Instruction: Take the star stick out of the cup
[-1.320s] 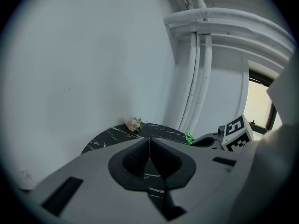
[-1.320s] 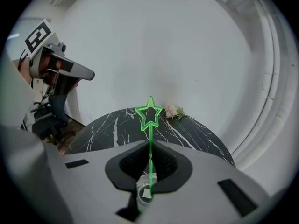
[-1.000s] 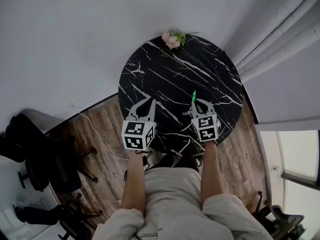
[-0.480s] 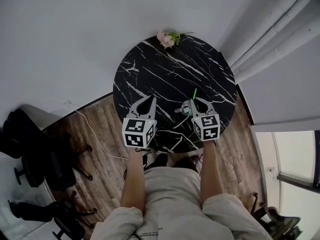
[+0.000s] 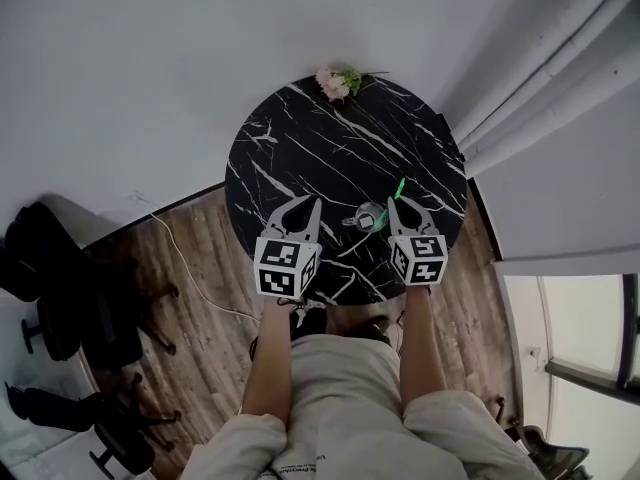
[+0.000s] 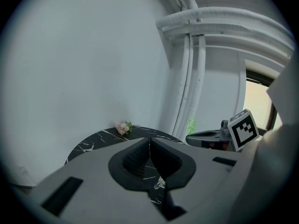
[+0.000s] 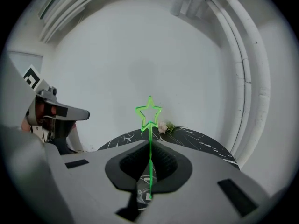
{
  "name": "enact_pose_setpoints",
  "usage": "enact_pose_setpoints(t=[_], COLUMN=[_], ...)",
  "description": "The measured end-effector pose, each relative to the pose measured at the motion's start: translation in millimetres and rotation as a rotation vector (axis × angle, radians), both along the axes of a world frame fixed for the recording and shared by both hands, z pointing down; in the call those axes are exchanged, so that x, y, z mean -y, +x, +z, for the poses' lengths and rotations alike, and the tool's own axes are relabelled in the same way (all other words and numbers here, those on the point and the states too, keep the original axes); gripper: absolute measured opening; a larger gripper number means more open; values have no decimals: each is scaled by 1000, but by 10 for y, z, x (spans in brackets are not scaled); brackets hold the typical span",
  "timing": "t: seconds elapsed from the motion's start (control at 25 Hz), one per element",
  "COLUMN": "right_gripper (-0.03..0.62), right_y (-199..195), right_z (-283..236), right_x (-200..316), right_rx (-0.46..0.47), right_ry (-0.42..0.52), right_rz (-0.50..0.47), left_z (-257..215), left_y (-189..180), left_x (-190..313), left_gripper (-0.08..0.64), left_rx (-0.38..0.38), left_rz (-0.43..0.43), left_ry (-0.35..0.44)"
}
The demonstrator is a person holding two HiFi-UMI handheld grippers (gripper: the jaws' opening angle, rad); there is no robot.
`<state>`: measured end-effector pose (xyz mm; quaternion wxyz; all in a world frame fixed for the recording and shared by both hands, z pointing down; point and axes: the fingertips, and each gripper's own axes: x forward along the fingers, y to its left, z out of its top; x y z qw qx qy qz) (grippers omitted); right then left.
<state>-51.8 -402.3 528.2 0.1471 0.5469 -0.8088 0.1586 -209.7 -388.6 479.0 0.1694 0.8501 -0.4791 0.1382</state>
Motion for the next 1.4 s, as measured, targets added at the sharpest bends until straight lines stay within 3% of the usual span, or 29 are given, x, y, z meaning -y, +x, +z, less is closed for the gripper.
enact_pose_setpoints(t=[0.48, 0.96, 1.4], right_gripper=[40, 39, 39], right_y=[226, 671, 876], right_z=[-451, -445, -356], right_x=[41, -212, -565], right_rx=[60, 66, 58], right_ry=[64, 48, 31], right_rz=[25, 45, -7], left_z=[-26, -59, -66], left_y=[181, 545, 772], left_x=[-52, -250, -596], left_gripper=[23, 23, 23], left_rx=[6, 20, 21], left_rz=[4, 15, -38], left_ry=[-5, 0, 4])
